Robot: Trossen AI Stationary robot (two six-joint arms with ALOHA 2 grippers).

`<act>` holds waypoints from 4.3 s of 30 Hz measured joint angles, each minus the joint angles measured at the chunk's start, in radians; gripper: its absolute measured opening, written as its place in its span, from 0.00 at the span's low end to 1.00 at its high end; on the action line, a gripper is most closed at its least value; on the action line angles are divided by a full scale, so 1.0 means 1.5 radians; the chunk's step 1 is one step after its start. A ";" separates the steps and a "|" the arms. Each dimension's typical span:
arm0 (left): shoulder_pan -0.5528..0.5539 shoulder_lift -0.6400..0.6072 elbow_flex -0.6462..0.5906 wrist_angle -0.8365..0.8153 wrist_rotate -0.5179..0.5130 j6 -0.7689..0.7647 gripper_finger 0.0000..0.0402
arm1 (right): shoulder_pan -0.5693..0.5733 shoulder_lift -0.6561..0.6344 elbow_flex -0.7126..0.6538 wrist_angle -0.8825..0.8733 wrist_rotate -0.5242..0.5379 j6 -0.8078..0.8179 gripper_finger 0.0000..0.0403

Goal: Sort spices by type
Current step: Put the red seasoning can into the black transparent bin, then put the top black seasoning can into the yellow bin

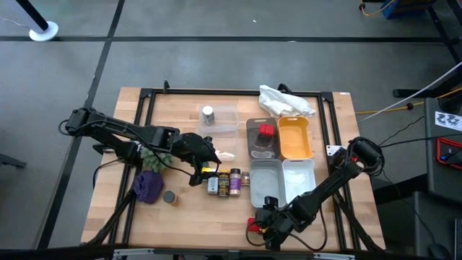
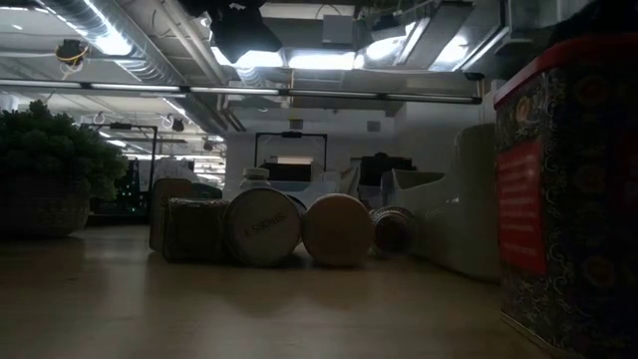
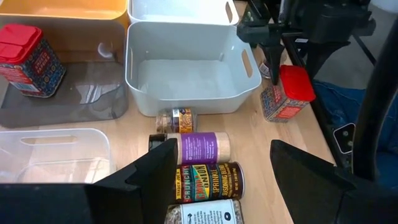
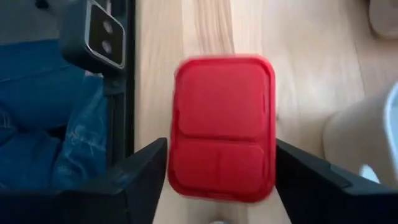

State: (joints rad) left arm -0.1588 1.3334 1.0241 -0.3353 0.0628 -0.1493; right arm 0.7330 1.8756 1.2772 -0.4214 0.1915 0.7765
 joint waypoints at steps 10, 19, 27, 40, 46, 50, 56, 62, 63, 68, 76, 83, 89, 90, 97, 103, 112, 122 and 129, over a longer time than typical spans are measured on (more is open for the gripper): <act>-0.002 0.000 0.000 -0.004 0.000 0.000 0.60 | 0.000 0.006 0.000 0.004 0.017 -0.015 0.59; -0.002 0.000 0.000 -0.004 0.000 0.001 0.60 | -0.001 0.001 0.000 0.004 0.016 -0.014 0.54; -0.002 0.000 0.000 -0.004 0.000 0.001 0.60 | -0.023 -0.081 0.000 -0.008 0.017 -0.024 0.54; -0.002 0.000 0.000 -0.001 0.000 0.001 0.60 | -0.138 -0.264 0.001 -0.198 0.018 -0.176 0.54; -0.002 0.000 0.000 0.007 0.000 0.001 0.60 | -0.237 -0.321 0.001 -0.291 0.025 -0.284 0.54; 0.001 0.000 0.000 0.013 -0.015 0.001 0.60 | -0.314 -0.330 0.001 -0.363 0.031 -0.348 0.54; 0.002 0.000 0.000 0.015 -0.037 0.001 0.60 | -0.435 -0.330 -0.045 -0.376 0.018 -0.448 0.54; 0.002 0.000 0.000 0.015 -0.037 0.001 0.60 | -0.531 -0.330 -0.112 -0.309 -0.042 -0.510 0.54; 0.002 0.000 0.000 0.015 -0.037 0.001 0.60 | -0.542 -0.330 -0.123 -0.292 -0.059 -0.520 0.54; 0.002 0.000 0.000 0.016 -0.037 0.001 0.60 | -0.577 -0.330 -0.185 -0.213 -0.083 -0.553 0.54; 0.002 0.000 0.000 0.016 -0.037 0.000 0.60 | -0.591 -0.330 -0.261 -0.116 -0.106 -0.558 0.54; 0.002 0.000 0.000 0.017 -0.038 0.000 0.60 | -0.590 -0.330 -0.312 -0.050 -0.101 -0.558 0.59; 0.002 0.000 0.000 0.017 -0.037 0.000 0.60 | -0.590 -0.330 -0.325 -0.044 -0.087 -0.558 0.62; 0.002 0.000 0.000 0.017 -0.038 0.000 0.60 | -0.590 -0.330 -0.325 -0.044 -0.087 -0.558 0.62; 0.002 0.000 0.000 0.017 -0.038 0.000 0.60 | -0.590 -0.329 -0.318 -0.060 -0.088 -0.558 0.62; 0.002 0.000 0.000 0.016 -0.038 0.000 0.60 | -0.590 -0.329 -0.269 -0.136 -0.087 -0.558 0.63; 0.002 0.000 0.000 0.013 -0.039 -0.094 0.60 | -0.589 -0.329 -0.234 -0.181 -0.075 -0.558 0.63; 0.001 0.000 0.000 -0.174 -0.037 -0.409 0.60 | -0.589 -0.329 -0.159 -0.314 -0.075 -0.558 0.63; 0.001 0.002 0.000 -0.311 -0.059 -0.611 0.60 | -0.589 -0.329 -0.103 -0.350 -0.075 -0.558 0.63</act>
State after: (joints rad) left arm -0.1567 1.3361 1.0241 -0.8016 -0.0254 -1.0653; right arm -0.1509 1.3819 1.1228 -0.9469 0.0784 -0.0608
